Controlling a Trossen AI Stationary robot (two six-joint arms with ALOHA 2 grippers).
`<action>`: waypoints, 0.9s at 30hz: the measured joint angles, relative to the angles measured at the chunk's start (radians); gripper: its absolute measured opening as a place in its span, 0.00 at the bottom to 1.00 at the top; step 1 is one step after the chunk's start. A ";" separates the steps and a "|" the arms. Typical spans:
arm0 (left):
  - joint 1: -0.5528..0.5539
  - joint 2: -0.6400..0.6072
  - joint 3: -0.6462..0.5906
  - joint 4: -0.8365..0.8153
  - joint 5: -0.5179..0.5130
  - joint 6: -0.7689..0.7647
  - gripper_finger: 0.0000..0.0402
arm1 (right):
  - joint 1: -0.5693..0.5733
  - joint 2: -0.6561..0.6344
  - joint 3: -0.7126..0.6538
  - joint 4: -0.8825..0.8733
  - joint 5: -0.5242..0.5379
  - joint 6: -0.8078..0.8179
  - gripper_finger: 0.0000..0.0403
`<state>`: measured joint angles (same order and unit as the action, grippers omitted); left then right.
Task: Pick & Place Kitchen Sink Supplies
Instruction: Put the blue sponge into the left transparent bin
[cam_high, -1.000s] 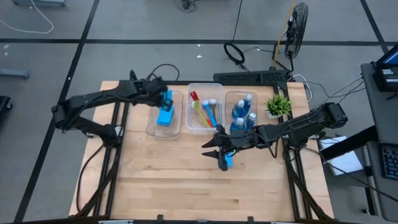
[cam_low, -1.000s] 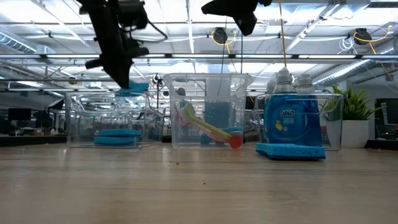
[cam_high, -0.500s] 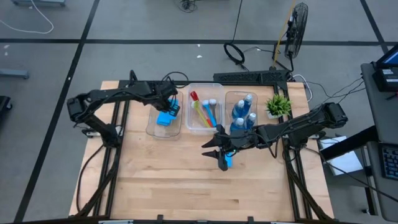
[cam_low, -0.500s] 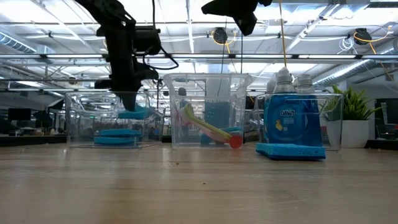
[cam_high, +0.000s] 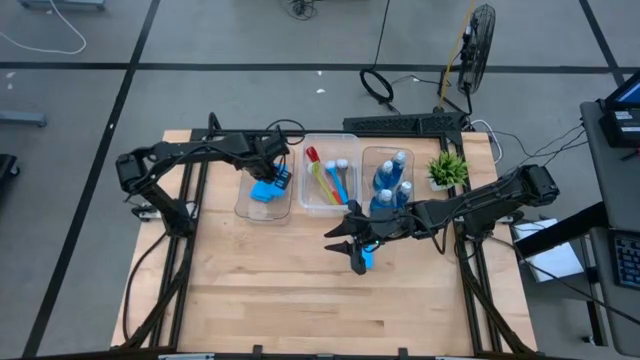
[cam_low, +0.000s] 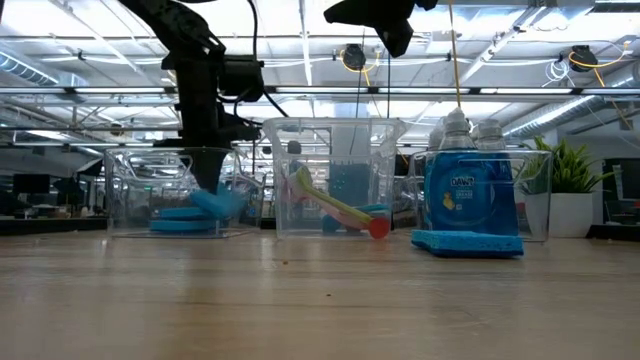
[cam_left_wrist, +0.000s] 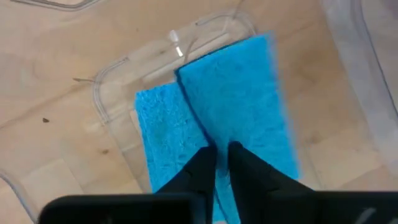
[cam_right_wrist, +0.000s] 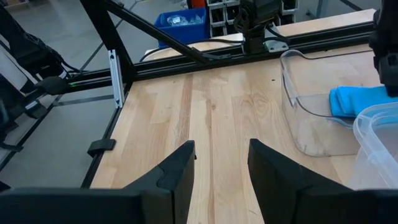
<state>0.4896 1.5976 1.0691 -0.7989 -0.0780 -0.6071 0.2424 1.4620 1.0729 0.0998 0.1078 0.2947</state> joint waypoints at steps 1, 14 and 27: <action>0.000 -0.001 0.000 0.001 0.000 0.004 0.13 | 0.000 0.000 0.000 0.000 0.000 0.000 0.33; 0.000 -0.074 0.000 -0.020 0.052 0.083 0.54 | 0.003 -0.021 0.000 -0.114 -0.008 0.046 0.33; -0.009 -0.407 0.000 -0.021 0.062 0.089 0.82 | 0.090 -0.160 0.000 -0.468 -0.031 0.232 0.33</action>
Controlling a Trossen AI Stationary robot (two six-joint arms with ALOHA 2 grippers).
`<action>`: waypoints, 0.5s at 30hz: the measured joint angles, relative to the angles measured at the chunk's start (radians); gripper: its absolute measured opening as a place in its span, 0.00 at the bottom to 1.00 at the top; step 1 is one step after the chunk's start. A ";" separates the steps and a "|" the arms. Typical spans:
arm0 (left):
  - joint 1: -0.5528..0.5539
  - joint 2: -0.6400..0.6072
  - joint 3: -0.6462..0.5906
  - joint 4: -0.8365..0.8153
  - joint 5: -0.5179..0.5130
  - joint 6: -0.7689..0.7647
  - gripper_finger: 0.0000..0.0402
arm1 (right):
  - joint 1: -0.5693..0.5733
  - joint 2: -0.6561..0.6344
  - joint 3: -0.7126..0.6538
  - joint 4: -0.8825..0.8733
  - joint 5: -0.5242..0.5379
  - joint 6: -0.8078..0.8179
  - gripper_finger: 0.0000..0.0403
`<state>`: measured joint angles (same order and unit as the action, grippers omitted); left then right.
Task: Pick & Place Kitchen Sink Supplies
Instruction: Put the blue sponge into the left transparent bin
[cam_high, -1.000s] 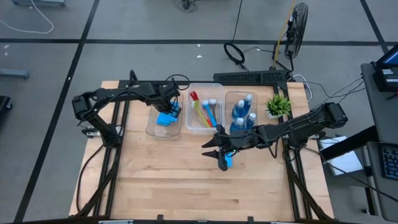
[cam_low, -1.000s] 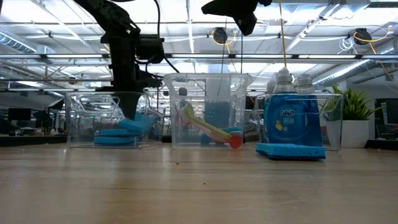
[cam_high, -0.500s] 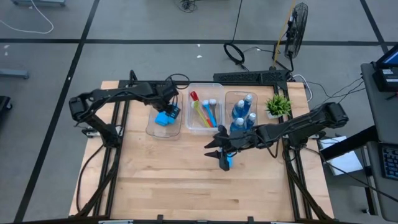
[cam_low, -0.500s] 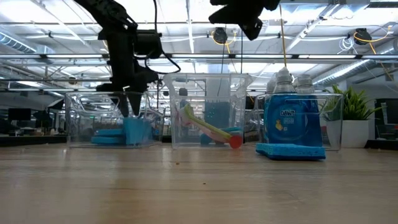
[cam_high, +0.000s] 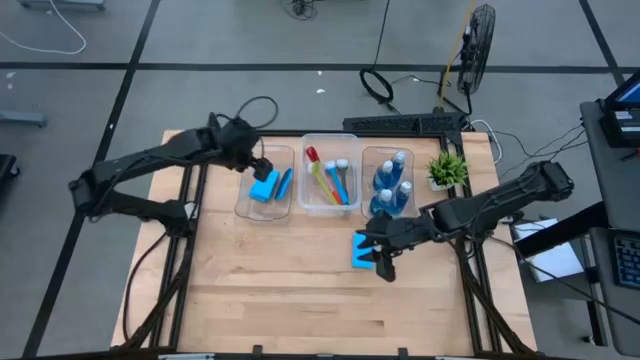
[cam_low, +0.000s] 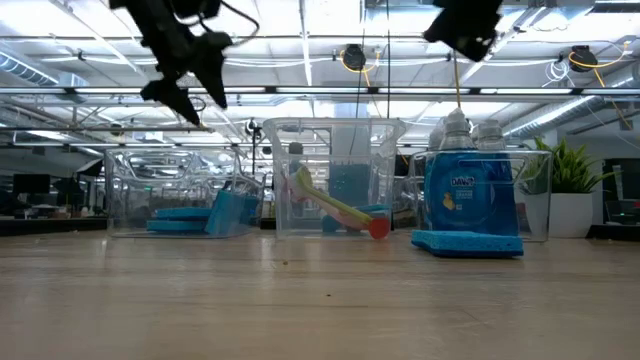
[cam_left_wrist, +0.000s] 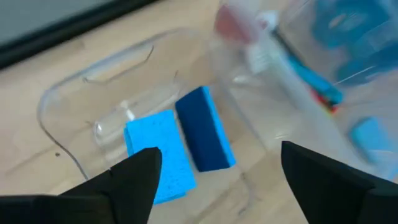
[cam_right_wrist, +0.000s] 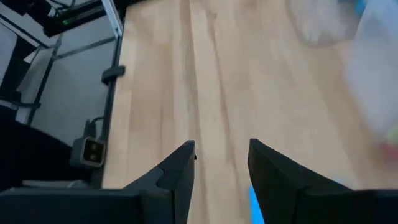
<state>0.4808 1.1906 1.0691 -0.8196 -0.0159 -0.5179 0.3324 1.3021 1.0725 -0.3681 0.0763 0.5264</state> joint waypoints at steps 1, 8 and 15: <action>0.000 -0.025 0.000 0.000 0.000 0.000 0.83 | 0.011 -0.002 0.000 -0.018 0.000 0.023 0.33; -0.016 -0.210 0.000 0.008 -0.029 0.053 0.87 | 0.076 0.006 0.000 -0.109 -0.001 0.230 0.33; -0.085 -0.365 0.000 0.021 -0.104 0.199 0.88 | 0.089 0.007 0.000 -0.160 0.001 0.467 0.33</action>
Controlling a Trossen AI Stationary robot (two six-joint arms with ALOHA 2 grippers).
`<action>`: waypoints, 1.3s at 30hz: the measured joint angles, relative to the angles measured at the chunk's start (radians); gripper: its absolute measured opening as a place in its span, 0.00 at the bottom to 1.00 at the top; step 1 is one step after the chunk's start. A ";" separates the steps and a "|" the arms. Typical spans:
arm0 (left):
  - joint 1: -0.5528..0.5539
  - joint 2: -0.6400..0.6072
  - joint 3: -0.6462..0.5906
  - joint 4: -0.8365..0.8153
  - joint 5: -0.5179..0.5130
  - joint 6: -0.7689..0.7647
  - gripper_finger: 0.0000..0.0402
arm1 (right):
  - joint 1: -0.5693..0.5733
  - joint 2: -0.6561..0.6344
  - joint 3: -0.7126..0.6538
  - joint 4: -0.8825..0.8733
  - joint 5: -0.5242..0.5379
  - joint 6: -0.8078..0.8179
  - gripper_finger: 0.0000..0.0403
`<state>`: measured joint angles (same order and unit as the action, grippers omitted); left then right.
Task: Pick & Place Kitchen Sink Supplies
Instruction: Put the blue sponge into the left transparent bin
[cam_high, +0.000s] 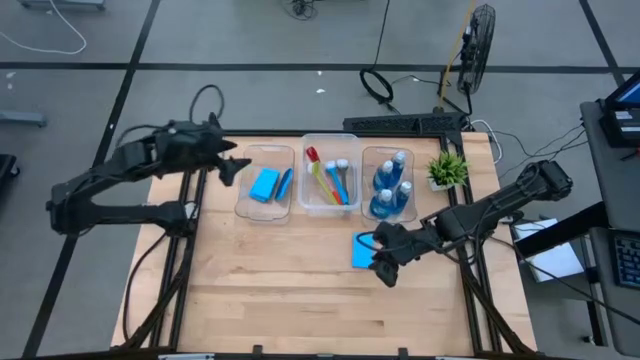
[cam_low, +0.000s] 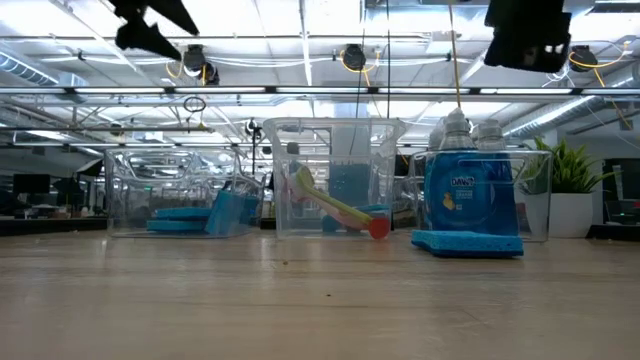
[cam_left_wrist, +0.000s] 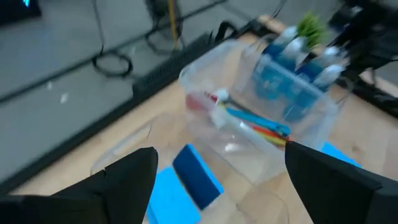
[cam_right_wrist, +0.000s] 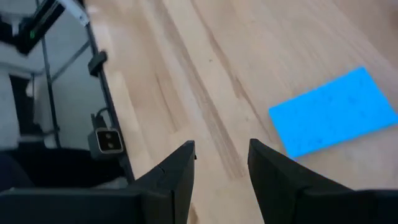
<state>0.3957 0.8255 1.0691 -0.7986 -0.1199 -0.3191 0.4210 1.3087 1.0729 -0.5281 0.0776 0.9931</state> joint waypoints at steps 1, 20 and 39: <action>-0.010 -0.019 0.000 0.006 -0.003 0.018 0.88 | 0.000 0.000 0.000 -0.004 0.000 0.035 0.33; -0.158 -0.244 0.000 0.044 -0.012 0.186 0.88 | -0.008 0.139 0.000 -0.114 0.027 0.561 0.33; -0.158 -0.284 0.000 -0.052 -0.013 0.195 0.87 | -0.082 0.217 -0.133 0.052 0.057 0.647 0.54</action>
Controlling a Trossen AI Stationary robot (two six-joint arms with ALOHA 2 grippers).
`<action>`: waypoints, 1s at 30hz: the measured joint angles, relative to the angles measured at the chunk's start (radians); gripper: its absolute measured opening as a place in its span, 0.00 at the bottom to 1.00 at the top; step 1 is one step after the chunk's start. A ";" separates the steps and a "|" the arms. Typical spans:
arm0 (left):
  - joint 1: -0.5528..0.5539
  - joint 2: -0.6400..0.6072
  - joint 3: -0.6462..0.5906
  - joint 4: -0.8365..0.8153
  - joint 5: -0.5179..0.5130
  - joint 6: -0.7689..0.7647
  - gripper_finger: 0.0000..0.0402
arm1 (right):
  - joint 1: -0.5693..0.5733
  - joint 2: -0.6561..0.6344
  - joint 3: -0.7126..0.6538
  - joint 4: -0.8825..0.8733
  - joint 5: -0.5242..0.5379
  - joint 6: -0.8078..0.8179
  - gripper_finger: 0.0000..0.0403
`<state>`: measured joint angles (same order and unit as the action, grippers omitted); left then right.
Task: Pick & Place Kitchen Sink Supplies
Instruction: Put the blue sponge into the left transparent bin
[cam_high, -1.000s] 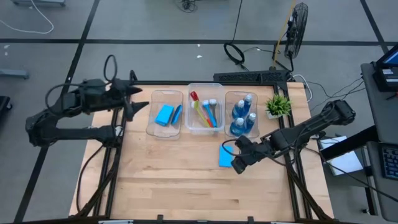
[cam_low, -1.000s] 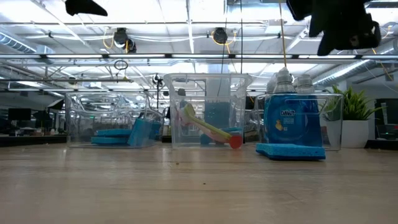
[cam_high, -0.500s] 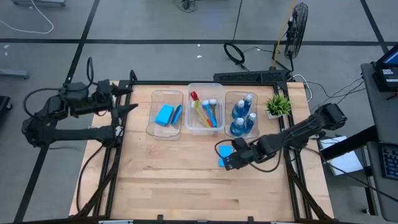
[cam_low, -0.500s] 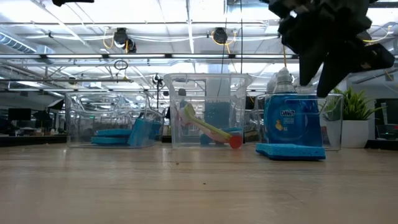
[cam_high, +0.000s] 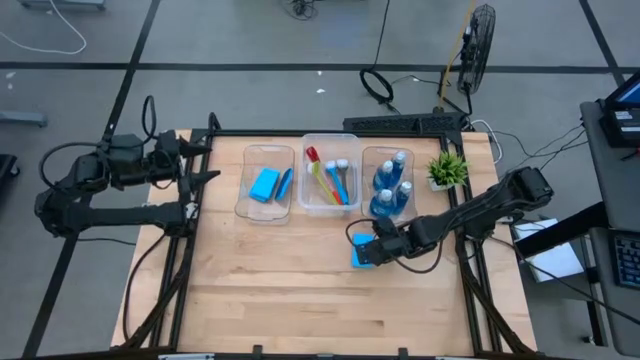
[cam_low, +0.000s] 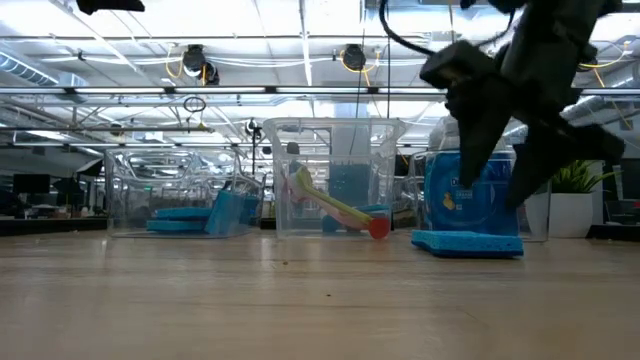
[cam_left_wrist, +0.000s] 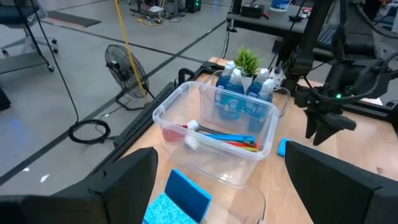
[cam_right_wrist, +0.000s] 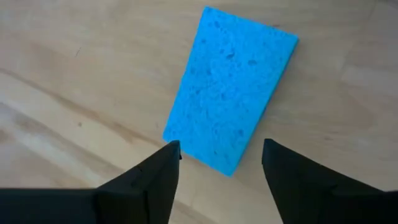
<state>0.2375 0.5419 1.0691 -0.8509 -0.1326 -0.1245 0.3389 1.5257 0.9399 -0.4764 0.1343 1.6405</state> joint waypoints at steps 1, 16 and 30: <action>0.000 0.000 0.000 0.000 0.000 0.006 0.88 | -0.002 0.000 -0.021 0.030 0.003 0.020 0.54; 0.000 0.000 0.000 0.000 -0.003 0.023 0.87 | -0.003 0.011 -0.199 0.251 0.023 0.176 0.48; 0.000 0.000 0.000 0.003 -0.026 0.037 0.87 | -0.010 0.076 -0.197 0.258 0.003 0.269 0.34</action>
<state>0.2375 0.5419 1.0691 -0.8482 -0.1589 -0.0873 0.3286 1.6014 0.7432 -0.2180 0.1370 1.9096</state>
